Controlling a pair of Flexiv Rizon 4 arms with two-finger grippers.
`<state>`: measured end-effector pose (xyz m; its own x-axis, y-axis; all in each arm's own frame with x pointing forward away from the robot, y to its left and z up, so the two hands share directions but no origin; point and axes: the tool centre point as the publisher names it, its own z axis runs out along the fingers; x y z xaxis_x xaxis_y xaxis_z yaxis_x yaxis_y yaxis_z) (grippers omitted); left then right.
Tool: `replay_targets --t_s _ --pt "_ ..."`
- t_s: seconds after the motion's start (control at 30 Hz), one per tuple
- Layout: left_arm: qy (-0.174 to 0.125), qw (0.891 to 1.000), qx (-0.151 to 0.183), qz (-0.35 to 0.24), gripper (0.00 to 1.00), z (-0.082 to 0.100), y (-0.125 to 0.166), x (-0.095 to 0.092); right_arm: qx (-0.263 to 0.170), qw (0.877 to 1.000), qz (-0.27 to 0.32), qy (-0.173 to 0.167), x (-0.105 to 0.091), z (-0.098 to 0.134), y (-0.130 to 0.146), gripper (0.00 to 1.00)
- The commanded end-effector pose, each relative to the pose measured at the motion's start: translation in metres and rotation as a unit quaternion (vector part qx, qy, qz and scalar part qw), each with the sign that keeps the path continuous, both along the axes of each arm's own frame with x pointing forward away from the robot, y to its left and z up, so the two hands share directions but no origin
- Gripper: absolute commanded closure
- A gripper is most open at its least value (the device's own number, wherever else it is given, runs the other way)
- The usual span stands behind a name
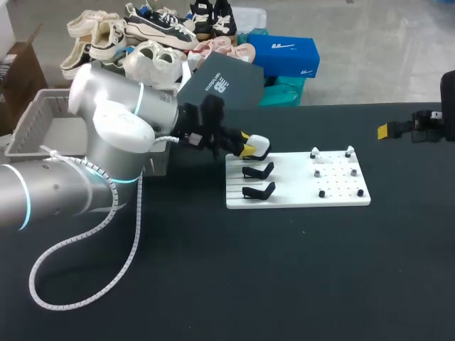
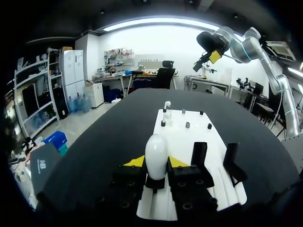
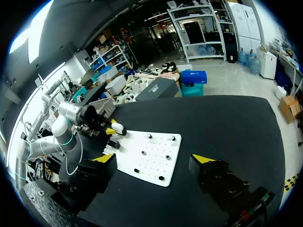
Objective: Pick up each earbud case from the left stands, insert the matching earbuds, close the lid, and place the case in the box.
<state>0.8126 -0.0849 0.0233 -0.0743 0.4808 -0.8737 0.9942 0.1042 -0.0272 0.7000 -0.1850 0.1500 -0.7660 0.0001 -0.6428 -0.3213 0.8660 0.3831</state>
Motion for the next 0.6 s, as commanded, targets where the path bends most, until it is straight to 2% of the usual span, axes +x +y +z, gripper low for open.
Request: replay_targets --t_s 0.03,0.23,0.47,0.6 --pt "0.0 1.0 -0.013 -0.002 1.0 0.007 0.009 -0.003 0.0 1.0 0.0 0.0 0.0 0.0 0.0 0.0" --pt "0.004 0.999 -0.048 -0.013 1.0 0.039 0.018 -0.016 0.0 1.0 0.0 0.0 0.0 0.0 0.0 0.0" --pt "0.011 0.995 -0.097 -0.03 1.0 0.085 0.03 -0.044 0.0 1.0 0.0 0.0 0.0 0.0 0.0 0.0" --pt "0.005 0.993 -0.118 -0.029 1.0 0.103 0.035 -0.058 0.0 1.0 0.0 0.0 0.0 0.0 0.0 0.0"
